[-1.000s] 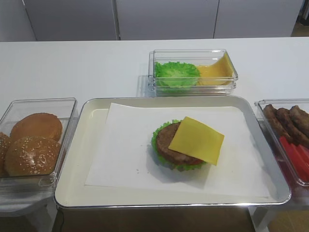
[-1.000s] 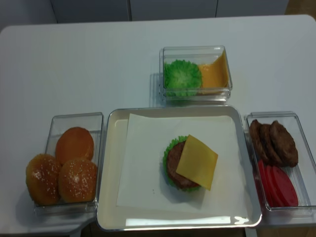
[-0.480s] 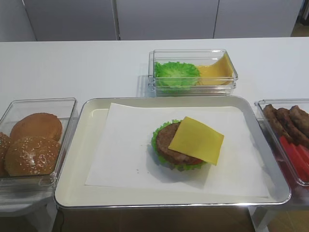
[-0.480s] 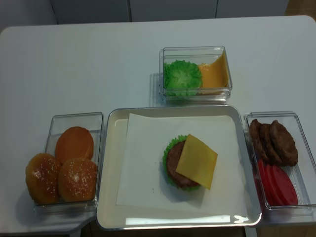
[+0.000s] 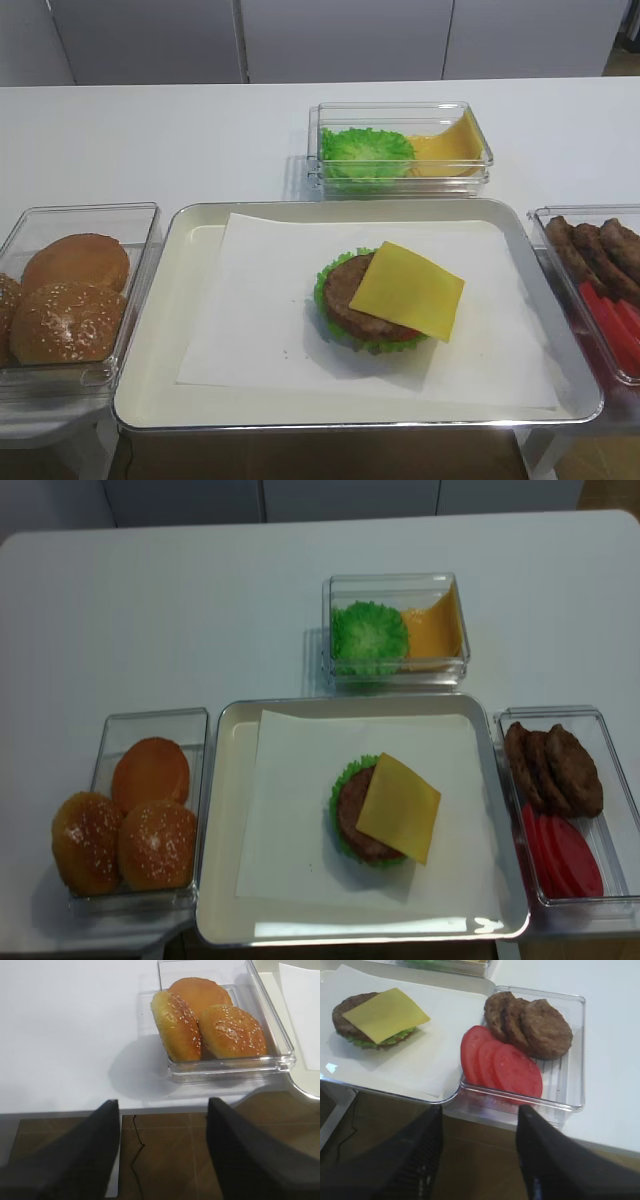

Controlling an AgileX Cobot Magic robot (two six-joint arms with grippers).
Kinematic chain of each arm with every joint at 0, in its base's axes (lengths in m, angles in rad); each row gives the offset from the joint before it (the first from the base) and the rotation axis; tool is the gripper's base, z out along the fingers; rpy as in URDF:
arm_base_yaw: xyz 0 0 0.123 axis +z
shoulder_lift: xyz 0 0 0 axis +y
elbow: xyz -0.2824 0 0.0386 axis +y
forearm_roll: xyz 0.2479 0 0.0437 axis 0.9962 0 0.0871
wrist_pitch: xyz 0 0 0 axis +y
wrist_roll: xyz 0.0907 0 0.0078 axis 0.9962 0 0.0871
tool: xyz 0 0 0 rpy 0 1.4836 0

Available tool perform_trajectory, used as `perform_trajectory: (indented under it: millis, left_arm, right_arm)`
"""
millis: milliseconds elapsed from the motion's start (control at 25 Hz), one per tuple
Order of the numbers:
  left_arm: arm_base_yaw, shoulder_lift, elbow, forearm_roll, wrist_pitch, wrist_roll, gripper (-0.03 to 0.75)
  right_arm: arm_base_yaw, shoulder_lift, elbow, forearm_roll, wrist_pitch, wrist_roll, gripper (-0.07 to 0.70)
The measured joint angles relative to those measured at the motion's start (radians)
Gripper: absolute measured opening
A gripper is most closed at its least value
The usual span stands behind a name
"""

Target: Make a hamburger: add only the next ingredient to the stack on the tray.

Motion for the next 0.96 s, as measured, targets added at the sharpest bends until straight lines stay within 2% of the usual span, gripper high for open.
perform_trajectory:
  millis: [160,480,960]
  left_arm:
    - [0.0,0.0,0.0,0.0,0.0,0.0,0.411]
    - [0.0,0.0,0.0,0.0,0.0,0.0,0.411]
    - [0.0,0.0,0.0,0.0,0.0,0.0,0.411]
  right_arm:
    - [-0.085,0.0,0.0,0.002,0.0,0.0,0.366]
    - [-0.187,0.0,0.0,0.002,0.0,0.0,0.366]
    - [-0.196,0.0,0.002,0.002,0.0,0.0,0.366]
